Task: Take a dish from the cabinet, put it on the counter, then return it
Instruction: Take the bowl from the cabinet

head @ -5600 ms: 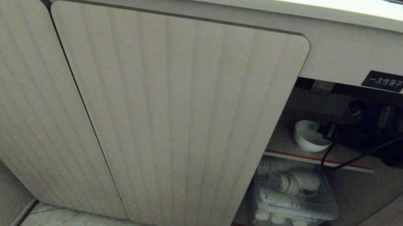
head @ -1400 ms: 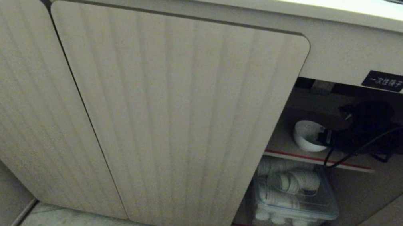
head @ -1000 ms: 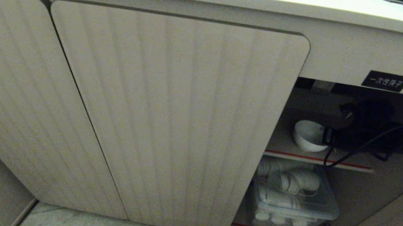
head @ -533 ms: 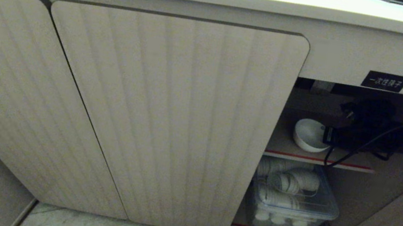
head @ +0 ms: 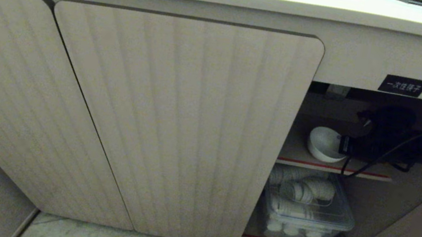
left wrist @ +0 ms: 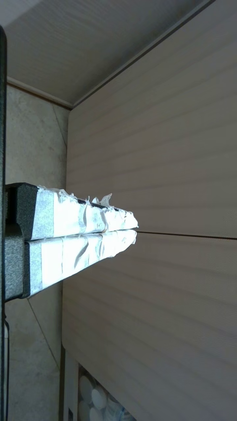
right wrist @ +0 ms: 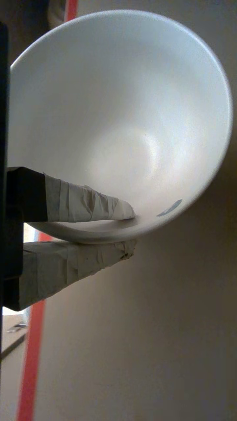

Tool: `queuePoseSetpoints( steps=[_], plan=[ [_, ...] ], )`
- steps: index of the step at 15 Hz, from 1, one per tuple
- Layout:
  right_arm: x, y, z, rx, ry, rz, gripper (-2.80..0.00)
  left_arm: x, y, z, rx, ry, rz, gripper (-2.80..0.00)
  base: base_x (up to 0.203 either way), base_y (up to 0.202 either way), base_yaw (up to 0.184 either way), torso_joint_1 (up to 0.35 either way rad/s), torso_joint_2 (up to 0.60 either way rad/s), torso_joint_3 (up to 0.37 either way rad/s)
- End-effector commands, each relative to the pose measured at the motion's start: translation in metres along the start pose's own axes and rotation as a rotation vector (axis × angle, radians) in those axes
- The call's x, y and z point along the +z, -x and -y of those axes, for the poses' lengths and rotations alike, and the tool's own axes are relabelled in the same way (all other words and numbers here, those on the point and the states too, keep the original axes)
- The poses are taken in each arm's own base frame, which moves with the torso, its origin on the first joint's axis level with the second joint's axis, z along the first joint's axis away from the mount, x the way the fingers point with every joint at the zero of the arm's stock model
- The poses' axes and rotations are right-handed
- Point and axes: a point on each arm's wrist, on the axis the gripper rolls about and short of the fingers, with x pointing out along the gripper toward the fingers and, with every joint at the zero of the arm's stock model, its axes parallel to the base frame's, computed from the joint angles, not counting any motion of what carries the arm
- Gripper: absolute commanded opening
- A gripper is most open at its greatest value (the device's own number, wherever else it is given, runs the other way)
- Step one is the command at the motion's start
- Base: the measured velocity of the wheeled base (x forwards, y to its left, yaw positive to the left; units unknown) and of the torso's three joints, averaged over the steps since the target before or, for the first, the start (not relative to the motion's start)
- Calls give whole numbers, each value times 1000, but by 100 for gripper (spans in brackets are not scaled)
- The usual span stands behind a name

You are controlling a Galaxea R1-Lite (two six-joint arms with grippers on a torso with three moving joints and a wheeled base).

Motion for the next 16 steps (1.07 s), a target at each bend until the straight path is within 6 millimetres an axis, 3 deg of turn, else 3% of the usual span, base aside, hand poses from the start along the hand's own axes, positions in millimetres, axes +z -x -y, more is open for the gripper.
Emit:
queuePoseSetpoints(
  steps=[1,16],
  plan=[
    [1,5,-2,2,3,9,-280,0,0,0,0,1,3,-280,0,0,0,0,0,0],
    [-12,26,-13,30,-16,125,-280,0,0,0,0,1,1,-280,0,0,0,0,0,0]
  ],
)
